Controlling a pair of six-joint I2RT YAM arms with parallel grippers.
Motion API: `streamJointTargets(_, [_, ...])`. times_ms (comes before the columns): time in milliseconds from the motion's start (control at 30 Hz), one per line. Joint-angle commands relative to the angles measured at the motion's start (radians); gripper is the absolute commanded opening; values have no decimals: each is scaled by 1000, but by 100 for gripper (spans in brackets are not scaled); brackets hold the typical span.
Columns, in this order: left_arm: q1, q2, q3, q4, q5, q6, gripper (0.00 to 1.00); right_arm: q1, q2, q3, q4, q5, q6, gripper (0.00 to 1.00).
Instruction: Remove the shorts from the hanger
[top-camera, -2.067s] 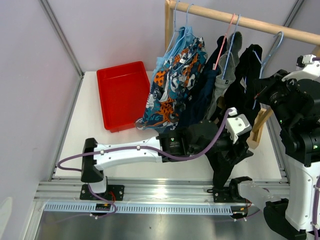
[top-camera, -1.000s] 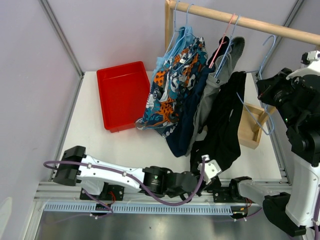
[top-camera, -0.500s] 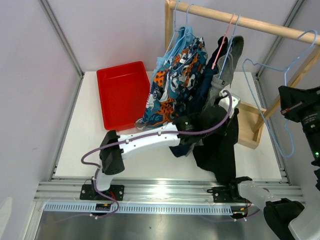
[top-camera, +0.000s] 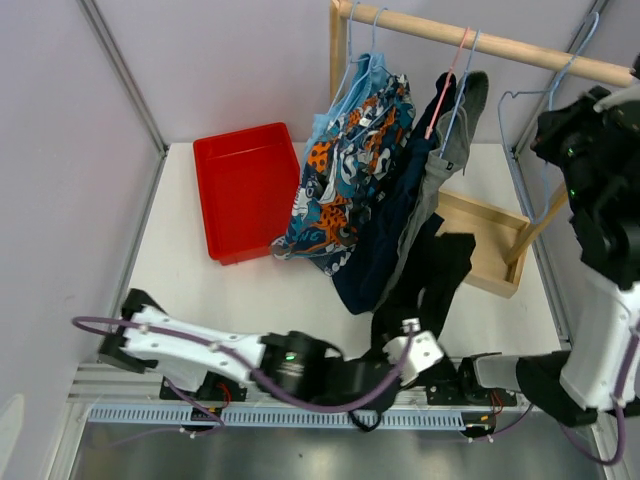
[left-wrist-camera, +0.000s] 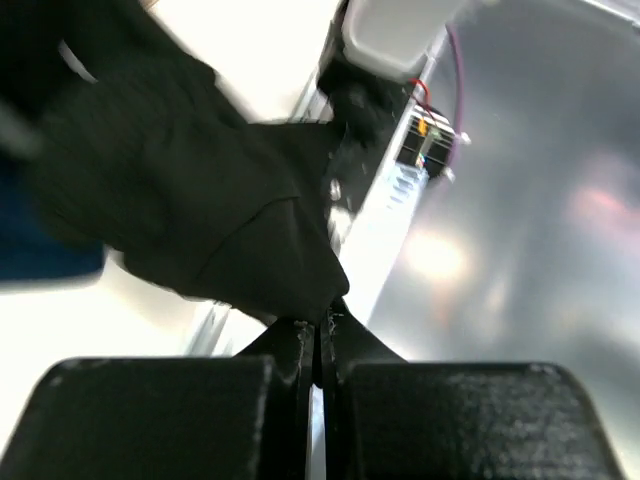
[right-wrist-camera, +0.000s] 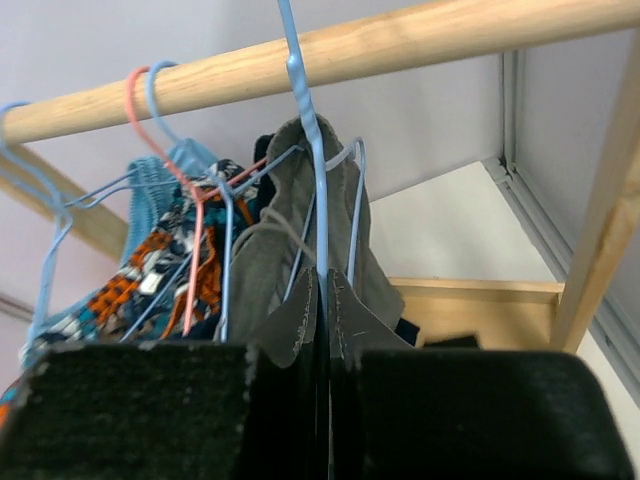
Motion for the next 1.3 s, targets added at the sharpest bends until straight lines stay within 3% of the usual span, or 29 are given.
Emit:
streamJointTargets(0, [-47, -124, 73, -368, -243, -234, 0, -46, 39, 55, 108, 12, -22, 0])
streamJointTargets(67, [-69, -144, 99, -564, -323, -320, 0, -86, 66, 47, 121, -28, -10, 0])
streamJointTargets(233, [-118, -195, 250, -862, -420, -515, 0, -221, 76, -52, 136, -144, 29, 0])
streamJointTargets(433, [-45, -310, 283, -858, -498, -424, 0, -246, -64, -316, 199, -198, 46, 0])
streamJointTargets(867, [374, -370, 453, -547, -501, 163, 0, -257, -188, -508, 193, -223, 46, 0])
streamJointTargets(900, [437, -365, 478, -542, -498, 186, 0, -257, -190, -513, 188, -221, 49, 8])
streamJointTargets(967, [570, -356, 496, -517, -442, 269, 0, -258, -197, -530, 187, -227, 52, 38])
streamJointTargets(1000, [616, -355, 502, -475, -407, 296, 0, -258, -200, -537, 185, -226, 58, 71])
streamJointTargets(1100, [810, -344, 531, -409, -270, 373, 0, -261, -222, -580, 193, -217, 61, 99])
streamJointTargets(1267, [1092, -215, 631, -355, -66, 401, 0, -264, -271, -657, 217, -220, 70, 99])
